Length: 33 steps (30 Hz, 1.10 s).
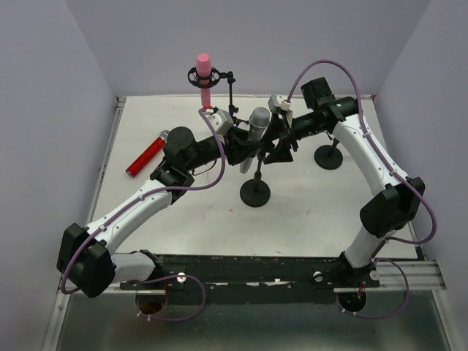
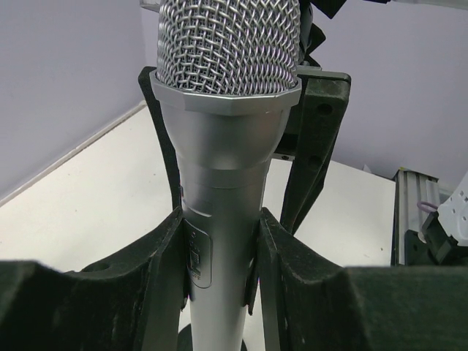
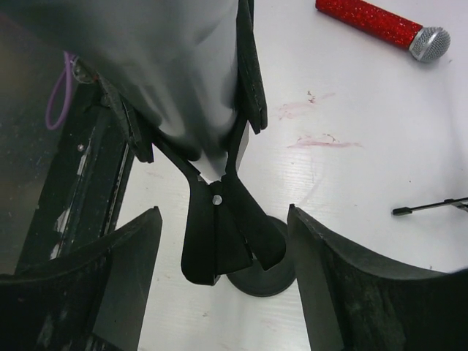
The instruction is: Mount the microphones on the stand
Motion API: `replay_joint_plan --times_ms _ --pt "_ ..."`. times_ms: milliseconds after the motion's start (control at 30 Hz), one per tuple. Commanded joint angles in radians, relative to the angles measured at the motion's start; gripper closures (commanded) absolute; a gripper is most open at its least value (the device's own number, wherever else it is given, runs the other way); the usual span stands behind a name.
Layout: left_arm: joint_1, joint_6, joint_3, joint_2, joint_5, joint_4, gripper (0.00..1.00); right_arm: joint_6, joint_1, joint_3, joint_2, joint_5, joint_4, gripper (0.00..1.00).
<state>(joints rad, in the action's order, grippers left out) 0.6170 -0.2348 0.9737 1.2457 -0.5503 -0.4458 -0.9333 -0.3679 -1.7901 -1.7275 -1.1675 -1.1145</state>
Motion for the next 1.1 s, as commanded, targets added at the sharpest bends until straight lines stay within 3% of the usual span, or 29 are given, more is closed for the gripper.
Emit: replay_joint_plan --times_ms 0,100,333,667,767,1067 --pt "0.009 -0.026 -0.004 -0.023 0.007 0.013 0.80 0.033 -0.008 0.014 0.040 -0.018 0.027 0.20" --pt "0.006 -0.032 0.003 -0.034 0.029 0.041 0.57 0.051 -0.006 0.023 0.049 -0.014 0.045 0.17" --pt "0.006 -0.018 0.033 -0.068 0.039 0.111 0.19 0.096 -0.008 0.029 0.068 0.000 0.079 0.14" --pt "0.000 0.023 0.010 -0.167 0.079 0.171 0.07 0.143 0.018 0.060 0.111 0.020 0.123 0.12" --pt "-0.011 0.011 -0.064 -0.235 0.101 0.151 0.01 0.163 0.040 0.092 0.144 0.009 0.153 0.12" --pt "-0.031 -0.066 -0.352 -0.515 0.240 0.136 0.01 0.252 0.089 0.263 0.265 -0.003 0.310 0.09"
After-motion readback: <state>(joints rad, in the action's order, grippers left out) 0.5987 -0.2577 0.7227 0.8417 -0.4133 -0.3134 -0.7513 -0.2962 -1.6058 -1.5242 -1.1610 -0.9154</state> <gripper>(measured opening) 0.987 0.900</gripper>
